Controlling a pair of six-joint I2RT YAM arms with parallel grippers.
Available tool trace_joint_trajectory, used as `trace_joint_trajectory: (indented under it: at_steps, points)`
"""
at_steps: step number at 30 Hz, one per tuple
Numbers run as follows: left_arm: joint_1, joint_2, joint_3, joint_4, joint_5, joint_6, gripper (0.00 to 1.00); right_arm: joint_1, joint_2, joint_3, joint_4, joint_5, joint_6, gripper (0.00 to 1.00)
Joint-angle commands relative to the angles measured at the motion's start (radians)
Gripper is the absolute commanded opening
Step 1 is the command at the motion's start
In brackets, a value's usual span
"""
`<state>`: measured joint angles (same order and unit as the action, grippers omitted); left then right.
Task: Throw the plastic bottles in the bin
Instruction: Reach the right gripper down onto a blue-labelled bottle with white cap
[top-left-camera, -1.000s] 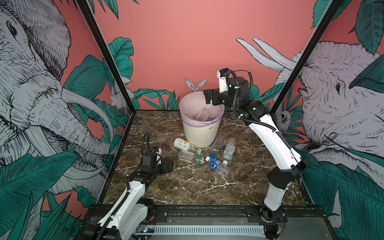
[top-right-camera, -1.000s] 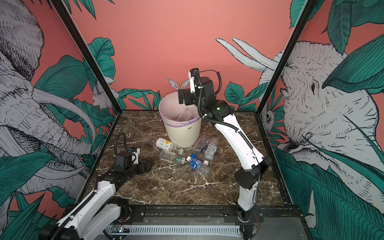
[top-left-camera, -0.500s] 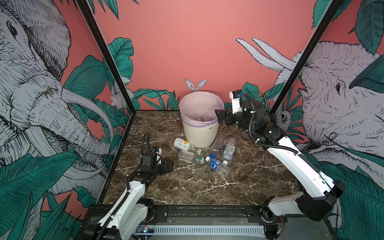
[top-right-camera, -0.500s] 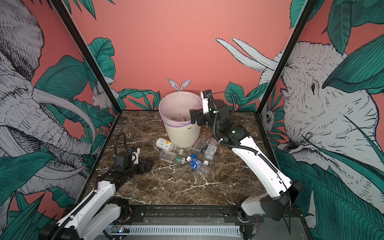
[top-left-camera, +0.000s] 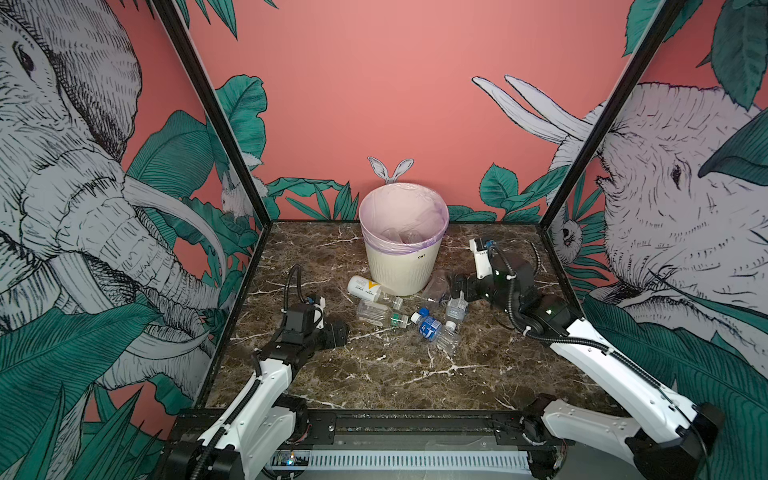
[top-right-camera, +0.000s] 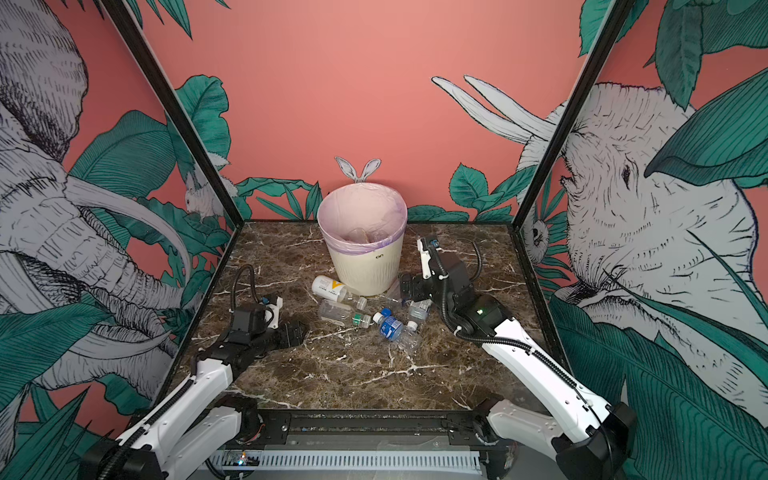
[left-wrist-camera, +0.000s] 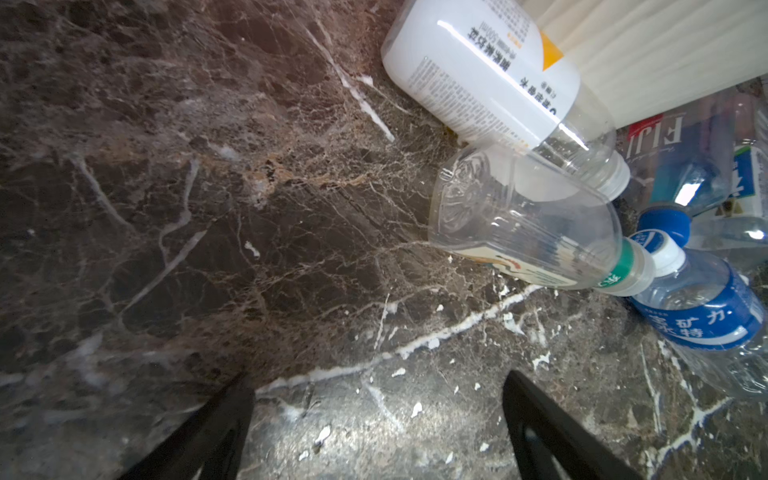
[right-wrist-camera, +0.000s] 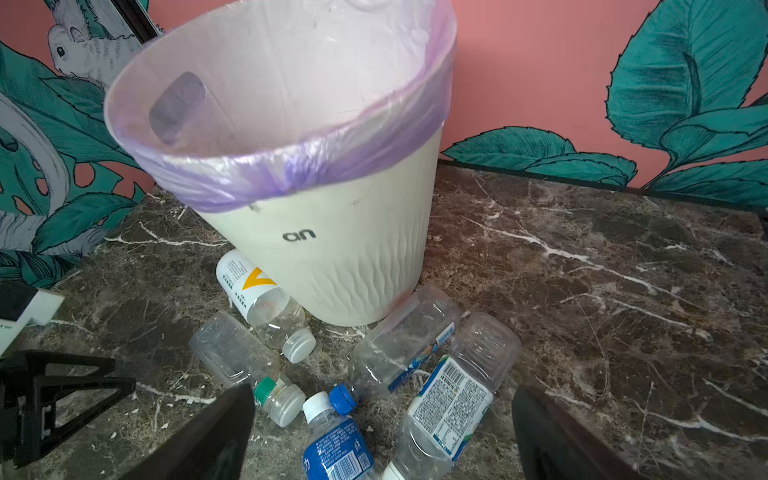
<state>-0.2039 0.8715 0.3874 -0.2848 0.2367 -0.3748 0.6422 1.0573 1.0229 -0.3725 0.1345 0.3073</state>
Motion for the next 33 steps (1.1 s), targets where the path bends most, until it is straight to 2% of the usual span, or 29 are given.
trace_joint_trajectory:
  at_steps: [1, 8, 14, 23, 33]
  points:
    - [0.005, 0.000, 0.006, 0.013, 0.023, 0.010, 0.95, -0.002, -0.043, -0.061, -0.010, -0.039, 0.019, 0.99]
    - [-0.017, 0.004, 0.012, 0.030, 0.047, 0.042, 0.94, -0.001, -0.060, -0.141, -0.074, -0.107, 0.010, 0.98]
    - [-0.079, 0.033, 0.040, 0.026, 0.001, 0.079, 0.94, 0.004, 0.071, -0.095, -0.187, -0.205, -0.013, 0.93]
    - [-0.136, 0.052, 0.048, 0.029, -0.029, 0.097, 0.94, 0.033, 0.211, -0.041, -0.243, -0.219, -0.040, 0.90]
    - [-0.141, 0.056, 0.048, 0.032, -0.019, 0.101, 0.94, 0.090, 0.394, 0.061, -0.298, -0.208, -0.085, 0.84]
